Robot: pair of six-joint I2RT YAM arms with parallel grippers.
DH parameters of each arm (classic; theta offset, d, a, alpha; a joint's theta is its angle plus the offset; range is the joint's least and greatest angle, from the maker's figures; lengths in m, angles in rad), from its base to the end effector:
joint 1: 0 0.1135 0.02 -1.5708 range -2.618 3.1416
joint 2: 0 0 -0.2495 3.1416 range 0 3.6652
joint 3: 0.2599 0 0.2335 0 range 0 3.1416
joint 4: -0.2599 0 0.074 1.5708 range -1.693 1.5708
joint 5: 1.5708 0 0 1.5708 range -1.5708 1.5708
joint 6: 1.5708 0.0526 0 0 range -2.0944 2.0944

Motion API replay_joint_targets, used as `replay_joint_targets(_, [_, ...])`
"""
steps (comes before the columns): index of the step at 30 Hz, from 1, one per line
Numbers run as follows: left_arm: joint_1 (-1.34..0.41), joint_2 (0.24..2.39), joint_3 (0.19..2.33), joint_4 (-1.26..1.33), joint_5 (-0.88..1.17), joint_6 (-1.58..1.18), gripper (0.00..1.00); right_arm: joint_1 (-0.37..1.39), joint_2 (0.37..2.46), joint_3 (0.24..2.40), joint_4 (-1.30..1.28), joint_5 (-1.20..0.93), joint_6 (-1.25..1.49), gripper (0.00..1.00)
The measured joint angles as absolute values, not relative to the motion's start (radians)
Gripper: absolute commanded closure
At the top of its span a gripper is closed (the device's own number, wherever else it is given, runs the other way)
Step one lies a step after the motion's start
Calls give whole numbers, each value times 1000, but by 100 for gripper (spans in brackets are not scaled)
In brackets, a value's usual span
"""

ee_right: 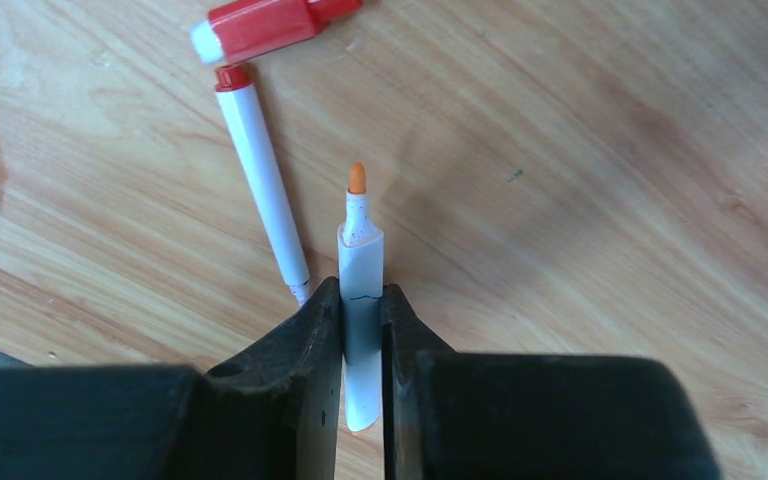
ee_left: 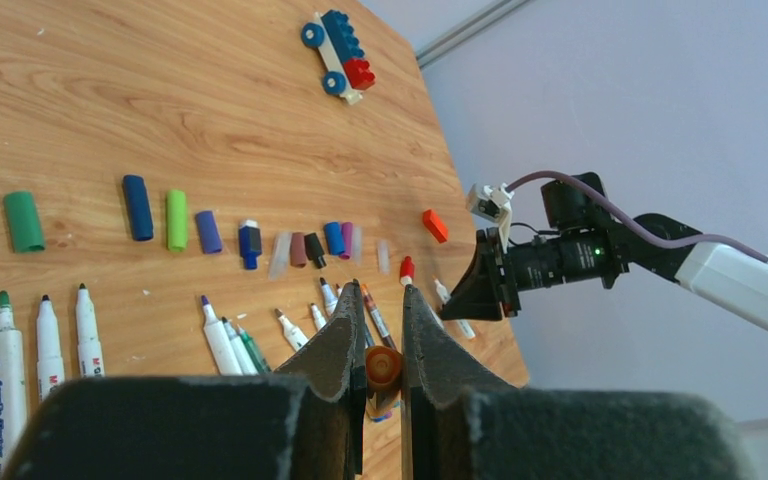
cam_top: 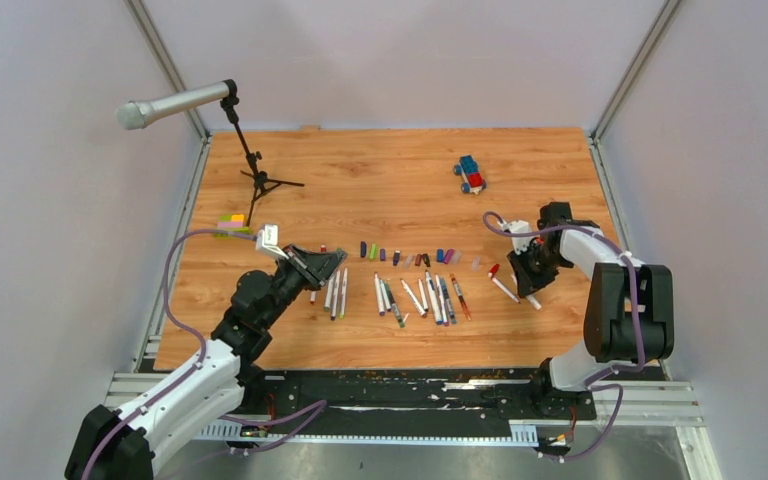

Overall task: Open the pen caps
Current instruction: Place the pen at the center of the board.

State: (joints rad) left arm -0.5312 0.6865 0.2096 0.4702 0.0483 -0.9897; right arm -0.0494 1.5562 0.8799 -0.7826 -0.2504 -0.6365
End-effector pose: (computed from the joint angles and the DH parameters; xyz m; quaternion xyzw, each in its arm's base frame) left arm 0.1553 -0.0942 0.2205 -0.1446 0.6946 -0.4980 0.4986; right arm 0.2442 0.0010 0.1444 -0.2933 0.9462 0.0988 0.0942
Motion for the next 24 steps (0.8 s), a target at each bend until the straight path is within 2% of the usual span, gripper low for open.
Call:
replay_joint_targets(9, [-535, 689, 183, 503, 78, -1012, 100, -49, 1568, 879, -835, -319, -660, 72])
replay_joint_targets(17, [-536, 722, 184, 535, 112, -1016, 100, -49, 1568, 878, -854, -344, -661, 66])
replay_joint_targets(24, [-580, 807, 193, 570, 116, -1016, 100, -68, 1542, 887, -891, -390, -664, 55])
